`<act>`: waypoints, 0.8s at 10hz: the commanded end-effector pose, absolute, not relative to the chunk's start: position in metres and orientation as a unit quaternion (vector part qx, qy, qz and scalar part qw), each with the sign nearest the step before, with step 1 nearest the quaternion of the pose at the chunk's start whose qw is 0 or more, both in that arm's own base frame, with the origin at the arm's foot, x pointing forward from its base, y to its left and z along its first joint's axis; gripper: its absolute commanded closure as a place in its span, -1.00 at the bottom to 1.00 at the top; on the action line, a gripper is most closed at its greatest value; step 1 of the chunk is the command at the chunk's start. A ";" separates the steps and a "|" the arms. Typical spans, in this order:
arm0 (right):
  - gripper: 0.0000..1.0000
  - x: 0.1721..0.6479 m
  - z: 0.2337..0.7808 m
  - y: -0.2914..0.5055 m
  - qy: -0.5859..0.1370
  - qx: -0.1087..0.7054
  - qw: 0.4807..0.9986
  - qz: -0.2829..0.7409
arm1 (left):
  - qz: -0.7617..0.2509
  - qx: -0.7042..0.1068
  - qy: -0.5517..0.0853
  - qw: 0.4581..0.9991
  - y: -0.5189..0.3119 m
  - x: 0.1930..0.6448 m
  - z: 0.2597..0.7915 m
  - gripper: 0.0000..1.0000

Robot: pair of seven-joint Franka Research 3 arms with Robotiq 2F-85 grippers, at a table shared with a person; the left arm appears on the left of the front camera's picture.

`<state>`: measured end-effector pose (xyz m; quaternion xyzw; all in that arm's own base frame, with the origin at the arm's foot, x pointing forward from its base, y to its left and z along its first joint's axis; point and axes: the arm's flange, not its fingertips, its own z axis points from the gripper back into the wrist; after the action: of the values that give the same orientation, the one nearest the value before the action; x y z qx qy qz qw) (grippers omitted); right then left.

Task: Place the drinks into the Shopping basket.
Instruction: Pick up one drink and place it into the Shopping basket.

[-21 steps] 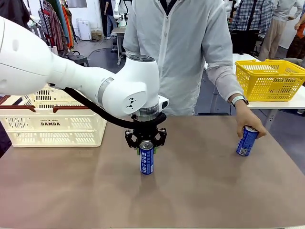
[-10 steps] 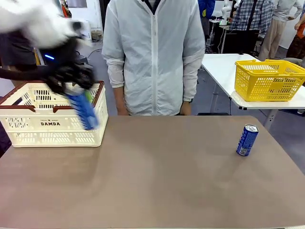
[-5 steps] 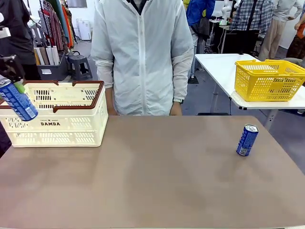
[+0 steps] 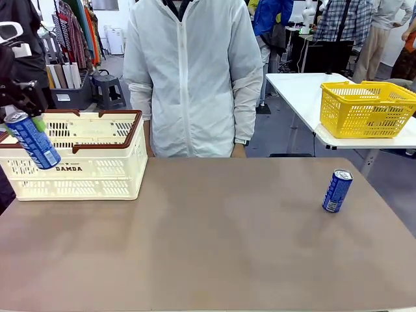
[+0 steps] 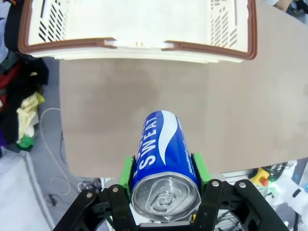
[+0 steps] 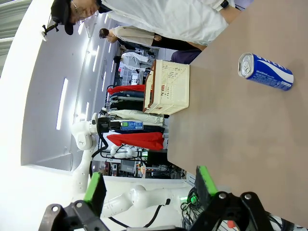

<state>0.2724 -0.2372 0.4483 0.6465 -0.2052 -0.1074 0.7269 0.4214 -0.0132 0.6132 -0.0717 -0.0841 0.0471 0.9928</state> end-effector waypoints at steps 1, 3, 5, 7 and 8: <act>-1.00 0.275 0.451 -0.238 -0.218 0.651 0.721 -0.098 | 0.022 -0.060 -0.109 0.992 -0.011 0.487 0.639 1.00; -1.00 0.275 0.451 -0.238 -0.218 0.651 0.721 -0.098 | 0.023 -0.059 -0.122 0.991 -0.022 0.532 0.644 1.00; -1.00 0.275 0.451 -0.238 -0.218 0.651 0.721 -0.098 | 0.051 -0.053 -0.124 0.990 -0.029 0.585 0.625 1.00; -1.00 0.275 0.451 -0.238 -0.218 0.651 0.721 -0.098 | 0.051 -0.046 -0.127 0.989 -0.035 0.632 0.576 1.00; -1.00 0.275 0.451 -0.238 -0.218 0.651 0.721 -0.098 | 0.036 -0.046 -0.105 0.993 -0.043 0.648 0.537 1.00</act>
<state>0.2724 -0.2375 0.4486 0.6463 -0.2055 -0.1072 0.7271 0.6338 -0.0360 0.5489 -0.0550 -0.1118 0.0398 0.9914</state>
